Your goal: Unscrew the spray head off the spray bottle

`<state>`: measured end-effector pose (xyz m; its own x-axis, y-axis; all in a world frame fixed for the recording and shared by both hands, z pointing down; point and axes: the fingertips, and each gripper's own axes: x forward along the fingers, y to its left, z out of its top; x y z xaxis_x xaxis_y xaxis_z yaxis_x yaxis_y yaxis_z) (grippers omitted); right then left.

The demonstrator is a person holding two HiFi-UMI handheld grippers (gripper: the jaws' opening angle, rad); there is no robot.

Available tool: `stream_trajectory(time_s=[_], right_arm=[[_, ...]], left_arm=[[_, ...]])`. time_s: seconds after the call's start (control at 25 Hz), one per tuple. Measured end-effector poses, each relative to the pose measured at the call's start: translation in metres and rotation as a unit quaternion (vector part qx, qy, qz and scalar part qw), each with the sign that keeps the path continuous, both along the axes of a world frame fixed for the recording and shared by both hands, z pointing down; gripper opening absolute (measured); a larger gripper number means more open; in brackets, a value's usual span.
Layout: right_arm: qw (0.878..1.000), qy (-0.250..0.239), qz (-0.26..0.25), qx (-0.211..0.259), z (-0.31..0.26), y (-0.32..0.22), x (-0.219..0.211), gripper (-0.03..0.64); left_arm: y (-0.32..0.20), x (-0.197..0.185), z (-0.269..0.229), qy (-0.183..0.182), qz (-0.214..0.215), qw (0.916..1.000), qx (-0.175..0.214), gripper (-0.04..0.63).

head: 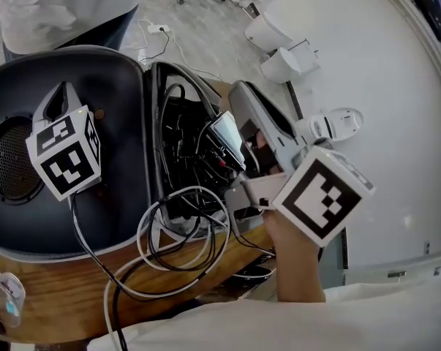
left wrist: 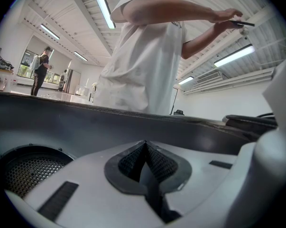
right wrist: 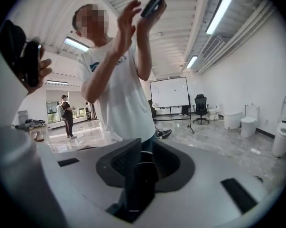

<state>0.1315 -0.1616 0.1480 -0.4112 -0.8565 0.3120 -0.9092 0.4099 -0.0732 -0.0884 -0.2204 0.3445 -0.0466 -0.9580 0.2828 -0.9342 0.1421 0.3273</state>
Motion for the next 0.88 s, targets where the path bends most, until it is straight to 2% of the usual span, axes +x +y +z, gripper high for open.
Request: stream_trajectory(time_s=[0.08, 0.12, 0.2, 0.28, 0.32, 0.36, 0.56, 0.72, 0.8, 0.84, 0.88], right_arm=[[0.999, -0.007, -0.017, 0.036, -0.005, 0.016, -0.002, 0.183], [0.998, -0.011, -0.021, 0.052, -0.005, 0.023, -0.001, 0.231], [0.997, -0.026, -0.014, 0.074, -0.001, 0.037, 0.004, 0.242], [0.997, -0.036, 0.003, 0.070, 0.008, 0.048, 0.013, 0.232], [0.997, -0.037, 0.012, 0.062, 0.012, 0.053, 0.016, 0.165], [0.998, -0.035, 0.019, 0.053, 0.017, 0.057, 0.019, 0.009], [1.000, -0.018, 0.012, 0.018, 0.024, 0.065, 0.016, -0.006], [1.000, -0.002, 0.012, -0.006, 0.008, 0.046, 0.013, 0.007], [0.999, -0.003, -0.025, -0.022, -0.002, 0.027, -0.005, 0.180], [0.998, -0.002, -0.047, -0.028, -0.006, 0.017, -0.016, 0.222], [0.997, 0.003, -0.064, -0.033, -0.008, 0.006, -0.026, 0.235]], left_arm=[[0.000, -0.001, -0.001, 0.000, 0.000, 1.0000, 0.000, -0.002], [0.000, -0.001, -0.001, 0.000, 0.000, 1.0000, -0.001, -0.002], [0.001, -0.001, -0.001, -0.001, 0.000, 1.0000, -0.001, -0.002], [0.000, -0.001, -0.001, -0.001, 0.000, 1.0000, -0.001, -0.002], [0.000, -0.001, -0.001, -0.001, 0.000, 1.0000, 0.000, -0.002], [0.000, -0.001, -0.001, -0.001, 0.000, 1.0000, 0.000, -0.002], [0.000, -0.001, -0.001, -0.001, -0.001, 1.0000, -0.001, -0.002], [0.000, -0.001, 0.001, 0.000, 0.000, 1.0000, -0.001, -0.002], [0.000, -0.001, 0.001, 0.000, 0.000, 1.0000, -0.001, -0.002], [0.000, 0.000, 0.001, 0.000, 0.001, 1.0000, -0.001, -0.002], [0.000, -0.001, 0.001, -0.001, 0.001, 1.0000, -0.001, -0.002]])
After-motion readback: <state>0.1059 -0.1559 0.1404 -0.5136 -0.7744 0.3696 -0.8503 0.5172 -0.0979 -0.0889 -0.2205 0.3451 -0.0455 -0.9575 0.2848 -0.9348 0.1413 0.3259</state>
